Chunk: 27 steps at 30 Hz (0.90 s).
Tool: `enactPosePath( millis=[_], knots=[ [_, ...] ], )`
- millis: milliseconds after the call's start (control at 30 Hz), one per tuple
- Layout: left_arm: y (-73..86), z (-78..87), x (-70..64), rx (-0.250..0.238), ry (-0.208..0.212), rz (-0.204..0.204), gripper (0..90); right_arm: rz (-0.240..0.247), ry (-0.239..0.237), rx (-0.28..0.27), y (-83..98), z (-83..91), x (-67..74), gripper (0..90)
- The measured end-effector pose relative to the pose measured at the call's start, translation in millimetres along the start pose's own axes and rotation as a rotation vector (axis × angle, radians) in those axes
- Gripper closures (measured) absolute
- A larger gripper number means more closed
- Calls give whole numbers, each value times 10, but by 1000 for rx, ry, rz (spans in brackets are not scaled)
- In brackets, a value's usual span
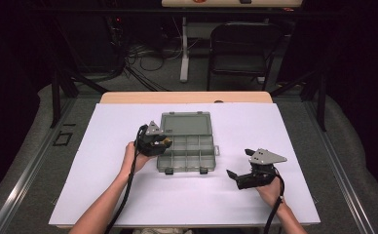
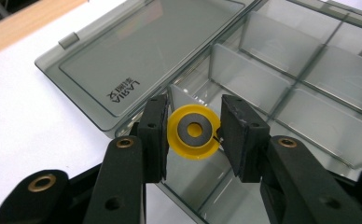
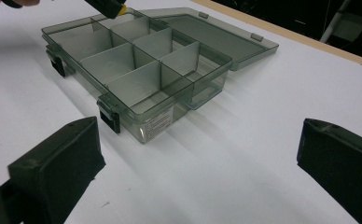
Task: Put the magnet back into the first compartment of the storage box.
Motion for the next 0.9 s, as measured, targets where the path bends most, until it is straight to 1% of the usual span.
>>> enactPosePath(
  millis=[33,100,167,200,233,267,333,433,500,600,667,767,833,900],
  knots=[
    [6,-14,4,0,-3,12,620,0,0,-2,-2,0,6,0],
    [4,-8,8,-4,-11,18,543,3,-3,0,-3,2,18,0],
    [-12,32,15,-23,-31,26,441,8,-2,-2,-7,7,23,0],
    [-21,58,21,-24,-44,24,362,7,-1,-3,-8,9,22,0],
    [-27,82,22,-30,-51,25,325,7,0,-3,-6,11,18,0],
    [-31,97,19,-37,-52,30,278,2,0,-3,-3,11,15,0],
    [-37,108,0,-36,-38,29,172,-1,2,1,1,18,5,0],
    [-54,118,-31,-43,-37,16,108,-1,3,1,1,20,3,0],
    [-74,123,-49,-51,-51,17,89,2,2,0,-5,18,13,0],
    [-85,131,-69,-52,-48,12,53,0,-3,-1,-14,5,25,0],
    [-88,138,-76,-53,-50,10,45,2,-5,2,-16,-4,26,0],
    [-96,150,-93,-60,-51,18,21,2,-6,6,-13,-15,23,0],
    [-107,159,-118,-63,-52,16,4,1,-4,7,-8,-13,15,0],
    [-118,165,-150,-65,-56,8,3,-3,7,8,-5,-17,6,0]
  ],
)
Point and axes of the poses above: each handheld gripper's, and its own axes: z roughly backward along the jaws, y roughly out of its underside, x roughly to its left, the point moved 2 cm from there along -z, roughly forward along the jaws, and after that the axes turned 12 degrees about -z, right-handed, at the moved point
